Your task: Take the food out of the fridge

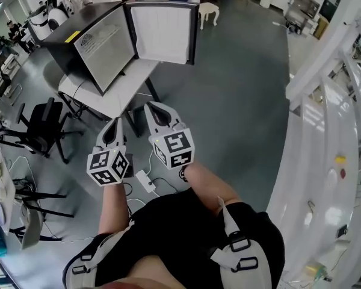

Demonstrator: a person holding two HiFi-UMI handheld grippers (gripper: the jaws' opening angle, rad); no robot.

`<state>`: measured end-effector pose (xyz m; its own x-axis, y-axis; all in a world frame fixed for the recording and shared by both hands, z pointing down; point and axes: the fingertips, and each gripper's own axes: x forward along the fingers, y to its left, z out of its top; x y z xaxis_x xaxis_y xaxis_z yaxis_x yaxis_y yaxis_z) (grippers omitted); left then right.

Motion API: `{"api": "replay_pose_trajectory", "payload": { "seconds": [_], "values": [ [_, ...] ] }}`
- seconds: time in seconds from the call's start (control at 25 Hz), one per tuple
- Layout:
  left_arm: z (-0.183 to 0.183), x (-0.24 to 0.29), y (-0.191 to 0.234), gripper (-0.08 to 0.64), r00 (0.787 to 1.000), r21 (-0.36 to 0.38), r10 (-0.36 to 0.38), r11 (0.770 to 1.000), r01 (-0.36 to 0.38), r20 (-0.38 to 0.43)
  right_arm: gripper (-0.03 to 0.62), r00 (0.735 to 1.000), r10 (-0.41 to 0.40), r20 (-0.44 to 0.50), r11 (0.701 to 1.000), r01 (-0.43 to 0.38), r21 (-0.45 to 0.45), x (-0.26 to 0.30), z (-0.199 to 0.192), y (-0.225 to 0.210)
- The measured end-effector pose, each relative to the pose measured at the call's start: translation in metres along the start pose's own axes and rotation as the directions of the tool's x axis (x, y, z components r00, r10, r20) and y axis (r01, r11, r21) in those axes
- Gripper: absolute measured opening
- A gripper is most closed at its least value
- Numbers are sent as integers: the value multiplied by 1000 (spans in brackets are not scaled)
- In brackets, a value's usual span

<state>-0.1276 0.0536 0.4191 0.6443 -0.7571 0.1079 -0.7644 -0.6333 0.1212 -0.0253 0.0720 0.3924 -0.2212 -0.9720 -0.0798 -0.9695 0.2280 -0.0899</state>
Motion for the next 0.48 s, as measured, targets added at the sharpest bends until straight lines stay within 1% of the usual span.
{"api": "replay_pose_trajectory", "payload": {
  "seconds": [0.2,0.36,0.48],
  "values": [
    [-9,1,9,0,999,-16,-47,999,47,-11,6,999,-47,-6,999,47,-20,0,-8,4],
    [-1,4,13,0,997,-13,-74,997,74,-2,6,997,-76,3,996,76,-46,7,-1,1],
    [-2,11,15,0,996,-11,-84,996,84,-6,6,995,-99,9,994,99,-47,12,1,-8]
  ]
}}
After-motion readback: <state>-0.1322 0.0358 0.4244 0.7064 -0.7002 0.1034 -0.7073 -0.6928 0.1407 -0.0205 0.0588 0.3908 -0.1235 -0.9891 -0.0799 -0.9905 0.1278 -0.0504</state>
